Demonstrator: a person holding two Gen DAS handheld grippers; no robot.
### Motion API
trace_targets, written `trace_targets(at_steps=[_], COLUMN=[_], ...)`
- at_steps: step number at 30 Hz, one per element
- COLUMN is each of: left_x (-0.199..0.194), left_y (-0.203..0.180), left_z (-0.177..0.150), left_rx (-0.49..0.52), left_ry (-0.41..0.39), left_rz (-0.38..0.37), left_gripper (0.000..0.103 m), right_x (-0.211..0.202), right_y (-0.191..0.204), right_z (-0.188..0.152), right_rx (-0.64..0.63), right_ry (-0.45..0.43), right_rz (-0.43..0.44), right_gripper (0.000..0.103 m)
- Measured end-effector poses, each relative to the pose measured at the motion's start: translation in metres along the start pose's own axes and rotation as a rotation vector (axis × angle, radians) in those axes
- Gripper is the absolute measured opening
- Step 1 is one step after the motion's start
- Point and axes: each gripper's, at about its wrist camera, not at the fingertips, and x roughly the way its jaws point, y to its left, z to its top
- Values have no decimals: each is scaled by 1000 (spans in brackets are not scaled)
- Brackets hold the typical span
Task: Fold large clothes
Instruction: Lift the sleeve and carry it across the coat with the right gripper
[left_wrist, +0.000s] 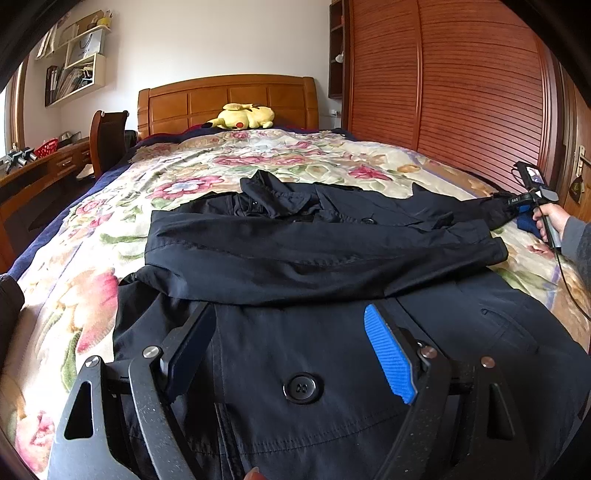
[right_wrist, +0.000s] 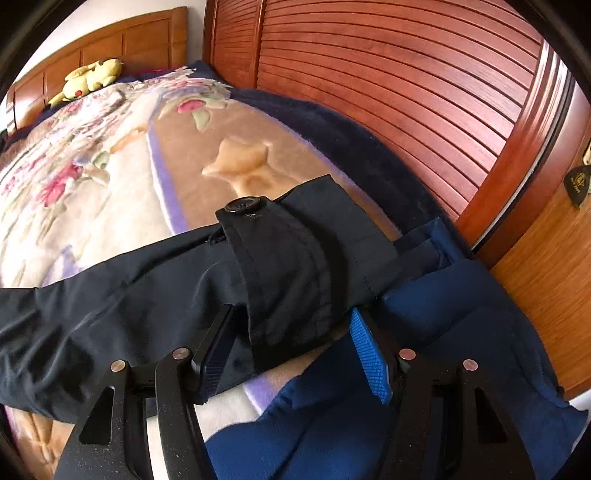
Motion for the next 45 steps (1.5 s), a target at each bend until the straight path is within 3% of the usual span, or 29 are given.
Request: trace_targets(at_steps=[2,3,6,15,23,35,45], left_x=[0,0,0,-1,-17,-50,-75], left_y=[0,0,0,2,7,38,81], left_z=[0,0,0,-1,-1,-4,-4], left_rx=[2,2,2,0,-9,16,-49], left_ry=[0,-1,0,-4,-34,-56,-97], left_rz=[1,2,2,-3,-24,41,88], left_gripper=[83,83,83,83,83,83,83], right_x=[1,5,-2,-98,-206,-330,-397], right_y=[3,4,4,36,117,241,306], right_z=[3,4,5,5,-14,-84,-134], right_rx=[1,-3,-19,-121,-291,-519,-643], right_ry=[-1,2,-19,-261,-419,-561,-602], right_rz=[1,-16,-28,45,195,439,654], right_gripper=[45,30,9,7,7,7,7])
